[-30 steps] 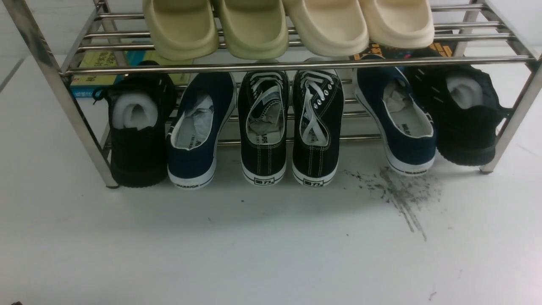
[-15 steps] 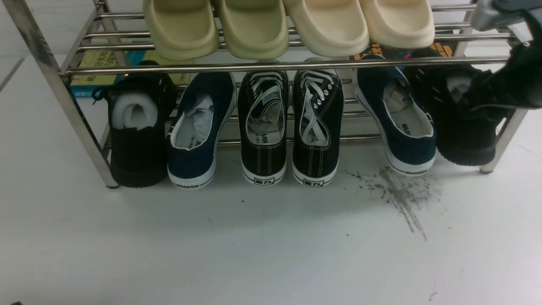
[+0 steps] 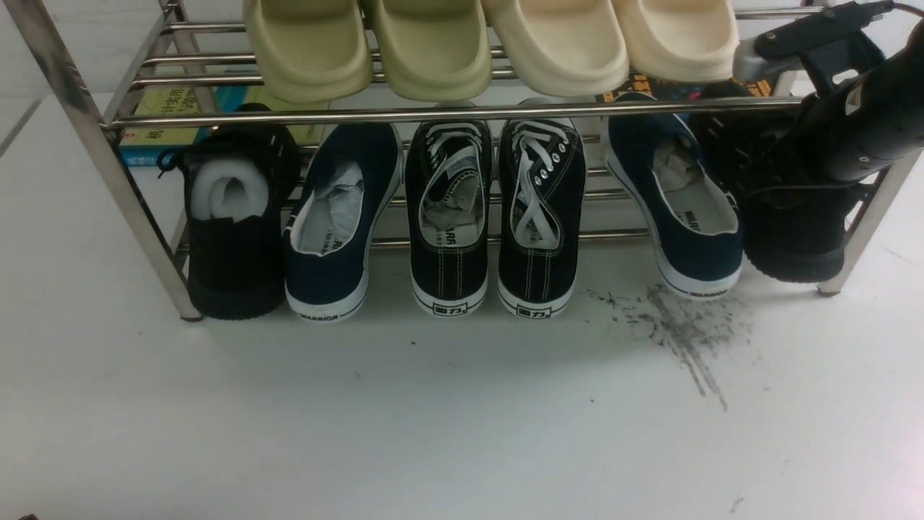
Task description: Take the shoes off the shelf with your hand on the white table.
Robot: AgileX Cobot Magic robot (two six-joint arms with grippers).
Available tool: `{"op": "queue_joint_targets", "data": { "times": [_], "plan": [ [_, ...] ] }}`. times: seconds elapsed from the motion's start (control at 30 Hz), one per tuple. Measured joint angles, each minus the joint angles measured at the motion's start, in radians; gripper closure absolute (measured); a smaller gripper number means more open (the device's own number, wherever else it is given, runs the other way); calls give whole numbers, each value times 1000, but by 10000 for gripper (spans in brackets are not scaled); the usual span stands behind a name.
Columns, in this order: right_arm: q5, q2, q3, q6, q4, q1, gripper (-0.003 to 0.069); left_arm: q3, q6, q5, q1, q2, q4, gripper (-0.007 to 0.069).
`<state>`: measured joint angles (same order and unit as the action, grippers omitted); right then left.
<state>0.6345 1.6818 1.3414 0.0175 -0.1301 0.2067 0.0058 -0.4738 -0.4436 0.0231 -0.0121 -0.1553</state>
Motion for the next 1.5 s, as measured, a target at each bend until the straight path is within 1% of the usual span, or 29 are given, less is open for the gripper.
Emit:
{"op": "queue_joint_targets", "data": {
  "times": [0.1,0.27,0.33,0.4,0.43,0.47,0.5,0.53,0.57,0.63,0.7,0.83,0.87,1.07,1.1,1.17,1.2,1.23,1.3,1.33,1.4,1.5],
  "plan": [
    [-22,22,0,31,-29,0,153,0,0,0,0,0,0,385],
    [-42,60,0,110,-85,1,197,0,0,0,0,0,0,385],
    [-55,71,0,173,-143,2,272,0,0,0,0,0,0,385],
    [-57,73,0,210,-174,4,345,0,0,0,0,0,0,385],
    [-58,73,0,231,-188,4,428,0,0,0,0,0,0,385],
    [-58,73,0,240,-193,4,496,0,0,0,0,0,0,385],
    [-58,73,0,240,-195,5,510,0,0,0,0,0,0,385],
    [-53,70,0,252,-196,5,601,0,0,0,0,0,0,385],
    [-46,64,0,257,-196,6,638,0,0,0,0,0,0,385],
    [-20,41,0,261,-197,6,655,0,0,0,0,0,0,385],
    [0,19,0,262,-198,6,655,0,0,0,0,0,0,385],
    [134,-103,0,263,-179,6,655,0,0,0,0,0,0,385],
    [140,-109,0,263,-176,6,655,0,0,0,0,0,0,385],
    [334,-286,0,185,-52,6,655,0,0,0,0,0,0,385],
    [341,-286,0,185,-49,6,655,0,0,0,0,0,0,385],
    [434,-348,0,156,-29,6,655,0,0,0,0,0,0,385],
    [442,-357,0,155,-30,6,655,0,0,0,0,0,0,385],
    [508,-399,0,151,-25,6,655,0,0,0,0,0,0,385],
    [551,-428,0,151,-21,6,655,0,0,0,0,0,0,385],
    [599,-467,0,149,-8,6,655,0,0,0,0,0,0,385],
    [620,-493,0,149,4,6,654,0,0,0,0,0,0,385],
    [632,-578,-6,149,65,5,652,0,0,0,0,0,0,385]
  ]
}}
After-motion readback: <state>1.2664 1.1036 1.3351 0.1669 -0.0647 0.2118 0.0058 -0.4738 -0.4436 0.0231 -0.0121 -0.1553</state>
